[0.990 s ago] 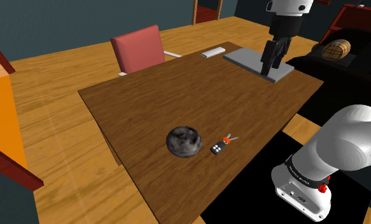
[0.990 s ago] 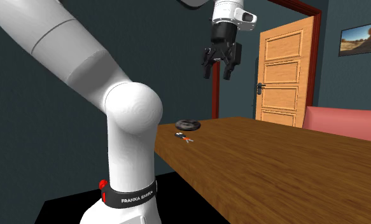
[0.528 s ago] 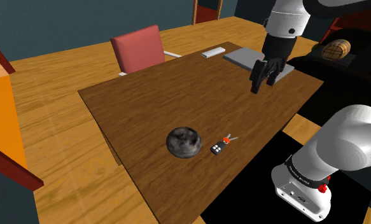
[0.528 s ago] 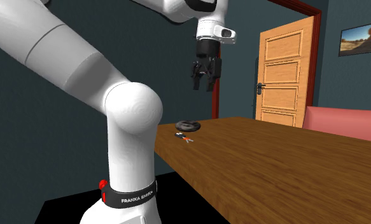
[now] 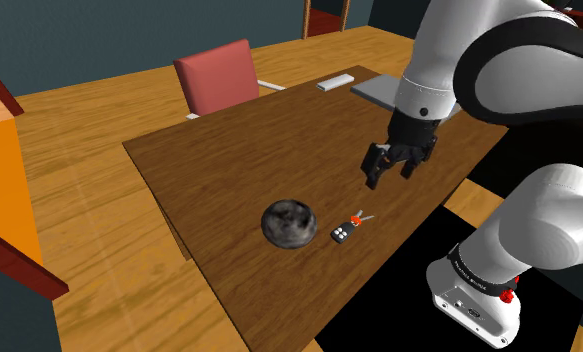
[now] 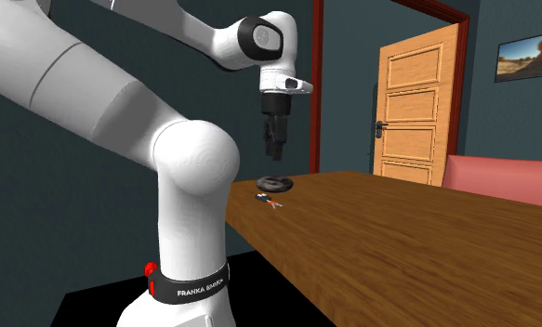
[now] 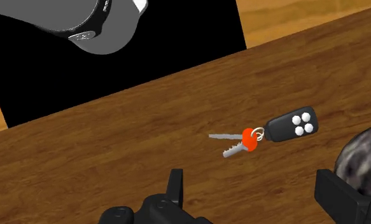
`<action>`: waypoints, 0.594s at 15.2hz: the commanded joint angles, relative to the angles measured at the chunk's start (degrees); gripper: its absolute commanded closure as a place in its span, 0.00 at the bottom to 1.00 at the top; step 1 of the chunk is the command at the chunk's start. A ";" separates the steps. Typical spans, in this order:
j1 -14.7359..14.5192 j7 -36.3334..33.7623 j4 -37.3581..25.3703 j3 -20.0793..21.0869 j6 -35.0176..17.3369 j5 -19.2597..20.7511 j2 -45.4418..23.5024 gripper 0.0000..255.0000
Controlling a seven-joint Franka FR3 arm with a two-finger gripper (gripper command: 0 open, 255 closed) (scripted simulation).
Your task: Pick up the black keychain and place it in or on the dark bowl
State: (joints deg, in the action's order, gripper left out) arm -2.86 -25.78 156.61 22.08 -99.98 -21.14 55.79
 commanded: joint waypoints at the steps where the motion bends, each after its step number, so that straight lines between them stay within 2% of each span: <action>1: -0.63 -5.44 1.49 4.62 -3.51 -3.45 -0.49 0.00; 5: -0.62 -15.37 2.50 14.12 -11.05 -9.29 -4.15 0.00; 8: 1.00 -22.74 1.77 21.84 -17.28 -12.68 -8.75 0.00; 9: 1.05 -22.67 2.22 22.39 -18.24 -13.08 -9.23 0.00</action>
State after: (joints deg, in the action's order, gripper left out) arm -2.37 -47.08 158.96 42.69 -116.36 -33.45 47.97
